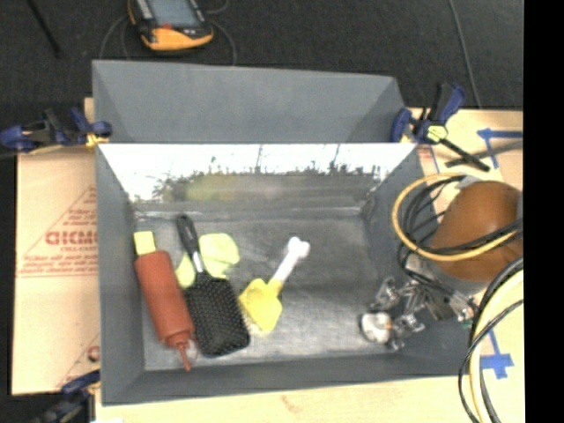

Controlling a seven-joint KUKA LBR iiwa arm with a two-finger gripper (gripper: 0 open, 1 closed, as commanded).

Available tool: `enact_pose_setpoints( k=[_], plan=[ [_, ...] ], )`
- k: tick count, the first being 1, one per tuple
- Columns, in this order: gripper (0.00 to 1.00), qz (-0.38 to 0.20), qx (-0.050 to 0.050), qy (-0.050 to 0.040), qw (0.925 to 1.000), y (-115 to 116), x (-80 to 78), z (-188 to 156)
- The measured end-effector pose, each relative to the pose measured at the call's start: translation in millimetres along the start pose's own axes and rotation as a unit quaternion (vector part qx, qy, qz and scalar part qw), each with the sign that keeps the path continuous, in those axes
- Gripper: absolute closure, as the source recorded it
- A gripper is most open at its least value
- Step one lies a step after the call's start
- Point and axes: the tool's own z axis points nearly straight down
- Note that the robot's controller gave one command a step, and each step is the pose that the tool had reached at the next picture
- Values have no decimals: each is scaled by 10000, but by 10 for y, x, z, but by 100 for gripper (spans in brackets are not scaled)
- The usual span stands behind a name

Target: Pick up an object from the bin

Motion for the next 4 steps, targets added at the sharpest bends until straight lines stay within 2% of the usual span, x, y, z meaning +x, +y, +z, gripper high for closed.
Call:
enact_pose_setpoints(
  k=[2, 3, 4],
  plan=[
    [100, -4, -7, 8, 10000, 7, 8, -32],
    [100, -5, -11, 29, 10000, 7, 15, -192],
    [100, -4, 13, 2, 10000, -7, -2, -289]
  ],
)
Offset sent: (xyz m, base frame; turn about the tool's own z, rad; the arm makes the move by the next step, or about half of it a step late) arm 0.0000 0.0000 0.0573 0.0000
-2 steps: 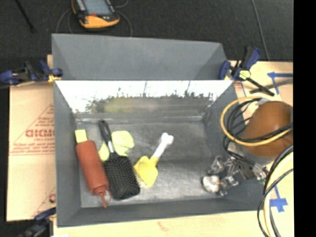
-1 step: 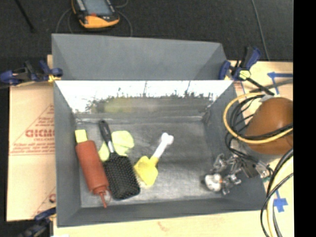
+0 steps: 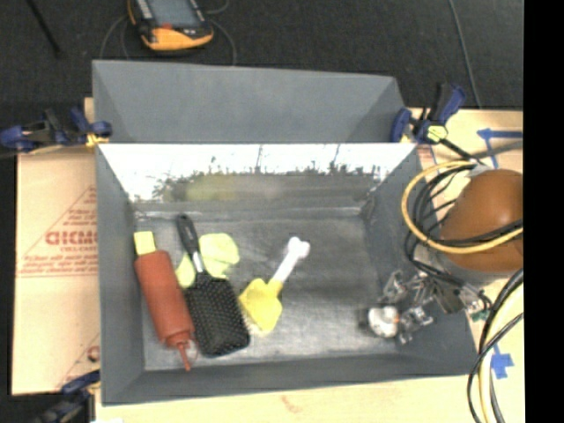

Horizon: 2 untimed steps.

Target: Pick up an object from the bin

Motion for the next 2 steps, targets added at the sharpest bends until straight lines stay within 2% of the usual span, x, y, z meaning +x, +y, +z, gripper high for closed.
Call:
enact_pose_setpoints(
  k=[1, 2],
  plan=[
    [100, -1, -21, 25, 10000, 10, 10, -71],
    [100, 5, -43, 49, 10000, 23, 23, -282]
  ],
)
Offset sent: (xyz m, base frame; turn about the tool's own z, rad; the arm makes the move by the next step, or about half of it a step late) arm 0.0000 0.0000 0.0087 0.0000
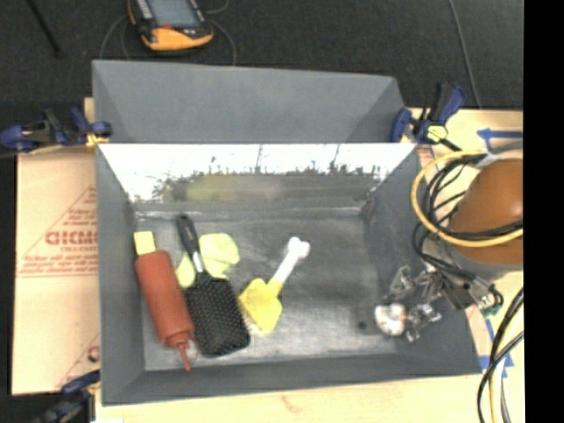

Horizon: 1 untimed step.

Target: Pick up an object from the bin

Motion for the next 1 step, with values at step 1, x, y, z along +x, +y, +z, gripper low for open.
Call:
enact_pose_setpoints(
  k=[1],
  plan=[
    [100, 7, 21, -24, 10000, -10, -9, -226]
  ],
)
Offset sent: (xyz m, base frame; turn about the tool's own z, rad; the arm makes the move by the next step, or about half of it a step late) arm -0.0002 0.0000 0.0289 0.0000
